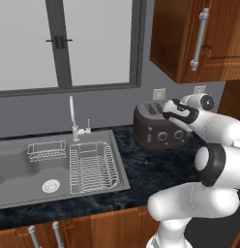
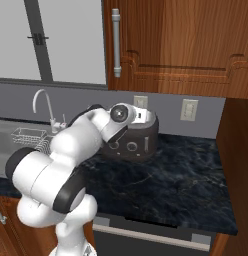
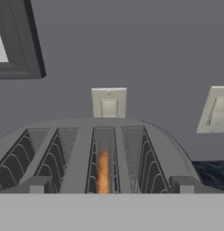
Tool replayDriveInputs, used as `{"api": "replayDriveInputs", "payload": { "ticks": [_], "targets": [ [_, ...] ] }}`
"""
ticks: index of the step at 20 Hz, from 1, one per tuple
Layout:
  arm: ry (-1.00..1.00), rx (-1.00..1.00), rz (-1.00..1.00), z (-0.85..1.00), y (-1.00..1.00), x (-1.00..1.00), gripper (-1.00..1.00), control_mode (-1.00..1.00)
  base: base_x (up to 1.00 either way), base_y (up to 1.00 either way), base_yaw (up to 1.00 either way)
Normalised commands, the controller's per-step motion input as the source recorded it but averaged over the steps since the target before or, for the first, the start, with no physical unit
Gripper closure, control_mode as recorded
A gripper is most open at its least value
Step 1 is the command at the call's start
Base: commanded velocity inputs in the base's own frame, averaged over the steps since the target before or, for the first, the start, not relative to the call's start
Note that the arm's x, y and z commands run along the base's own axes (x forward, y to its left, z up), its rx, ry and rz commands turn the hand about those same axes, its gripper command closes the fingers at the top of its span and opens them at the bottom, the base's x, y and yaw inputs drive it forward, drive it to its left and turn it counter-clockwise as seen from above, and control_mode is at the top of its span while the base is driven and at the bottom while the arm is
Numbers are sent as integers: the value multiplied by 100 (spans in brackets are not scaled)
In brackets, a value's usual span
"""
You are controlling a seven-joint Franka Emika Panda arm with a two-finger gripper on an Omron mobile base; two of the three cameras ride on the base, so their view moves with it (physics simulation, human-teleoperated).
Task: Start the toaster. Once the lever pops up, take the bread to the plate on the dining counter.
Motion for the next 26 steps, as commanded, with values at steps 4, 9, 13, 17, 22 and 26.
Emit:
{"api": "replayDriveInputs", "payload": {
  "ticks": [4,9,13,17,22,26],
  "targets": [
    [3,0,0,-16,2,5,-100,-100,0,0,0],
    [6,0,0,-14,4,0,-100,-100,0,0,0],
    [4,0,0,-7,4,0,-100,-100,0,0,0],
    [3,0,0,0,6,0,-100,-100,0,0,0],
    [3,0,0,0,16,1,-100,-100,0,0,0],
    [3,0,0,0,11,1,-100,-100,0,0,0]
  ]
}}
